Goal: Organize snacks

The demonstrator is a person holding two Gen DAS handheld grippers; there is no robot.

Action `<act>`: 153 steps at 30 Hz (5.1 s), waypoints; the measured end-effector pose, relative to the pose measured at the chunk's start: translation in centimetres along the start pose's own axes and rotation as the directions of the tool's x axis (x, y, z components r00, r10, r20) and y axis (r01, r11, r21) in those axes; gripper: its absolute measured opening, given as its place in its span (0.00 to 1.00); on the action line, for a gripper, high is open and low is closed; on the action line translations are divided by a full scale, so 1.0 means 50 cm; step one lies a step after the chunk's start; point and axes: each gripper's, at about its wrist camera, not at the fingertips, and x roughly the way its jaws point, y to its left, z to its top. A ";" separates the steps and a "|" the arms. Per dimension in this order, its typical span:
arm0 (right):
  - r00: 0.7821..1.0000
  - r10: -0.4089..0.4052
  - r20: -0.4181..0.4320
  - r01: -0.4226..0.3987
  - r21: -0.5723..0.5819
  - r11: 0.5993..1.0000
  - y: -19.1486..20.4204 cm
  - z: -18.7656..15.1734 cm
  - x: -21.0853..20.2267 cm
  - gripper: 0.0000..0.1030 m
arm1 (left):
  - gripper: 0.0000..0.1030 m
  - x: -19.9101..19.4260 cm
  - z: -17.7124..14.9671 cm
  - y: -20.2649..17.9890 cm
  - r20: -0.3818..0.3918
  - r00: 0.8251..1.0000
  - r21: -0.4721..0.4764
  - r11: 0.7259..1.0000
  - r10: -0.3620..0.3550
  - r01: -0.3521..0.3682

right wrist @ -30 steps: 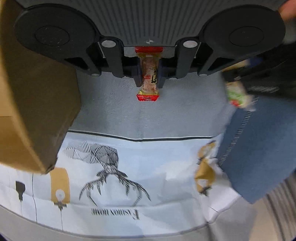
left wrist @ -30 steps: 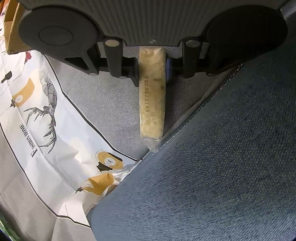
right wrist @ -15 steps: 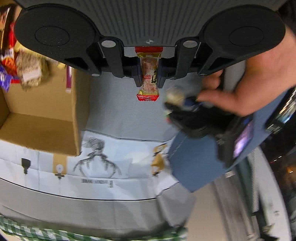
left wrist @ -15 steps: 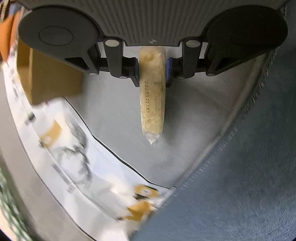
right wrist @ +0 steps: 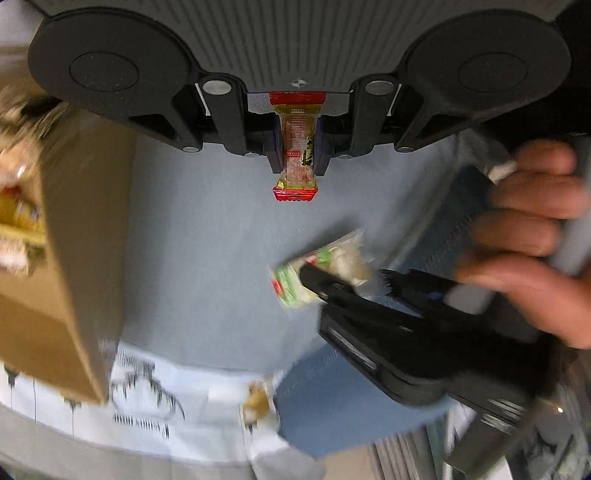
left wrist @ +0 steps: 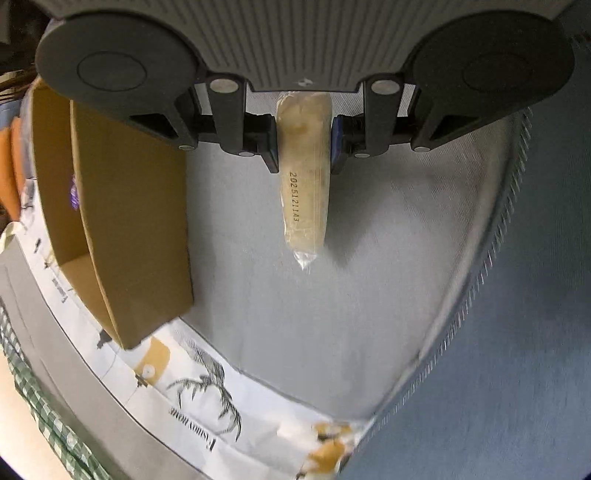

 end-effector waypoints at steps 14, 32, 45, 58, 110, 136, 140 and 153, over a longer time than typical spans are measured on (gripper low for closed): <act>0.999 -0.046 0.019 0.047 -0.042 0.998 -0.014 -0.030 0.059 0.20 | 0.52 0.013 -0.012 -0.018 0.036 0.981 0.097 0.976 0.191 -0.194; 0.998 -0.045 0.033 0.047 -0.080 0.996 -0.006 -0.039 0.056 0.18 | 0.39 0.077 -0.022 -0.067 0.042 0.942 0.256 0.908 0.333 -0.332; 0.998 -0.058 0.033 0.061 -0.081 0.995 -0.009 -0.050 0.050 0.17 | 0.38 0.072 -0.033 -0.073 0.035 0.952 0.283 0.910 0.306 -0.303; 0.982 -0.053 0.180 0.067 -0.075 0.995 -0.008 -0.054 -0.024 0.17 | 0.38 0.035 -0.033 -0.078 0.115 0.955 0.245 0.923 0.275 -0.295; 0.739 -0.433 0.517 0.328 0.285 0.901 -0.395 0.042 -0.291 0.17 | 0.38 -0.011 -0.077 -0.498 0.500 0.810 0.556 0.831 -0.306 -0.029; 0.720 -0.488 0.493 0.394 0.288 0.873 -0.401 0.046 -0.271 0.17 | 0.38 0.019 -0.037 -0.527 0.462 0.816 0.539 0.841 -0.347 0.053; 0.718 -0.489 0.495 0.396 0.287 0.872 -0.398 0.047 -0.268 0.17 | 0.38 0.017 -0.036 -0.527 0.464 0.815 0.534 0.844 -0.347 0.055; 0.717 -0.490 0.496 0.391 0.295 0.872 -0.394 0.050 -0.266 0.17 | 0.38 0.012 -0.028 -0.519 0.479 0.812 0.507 0.860 -0.334 0.055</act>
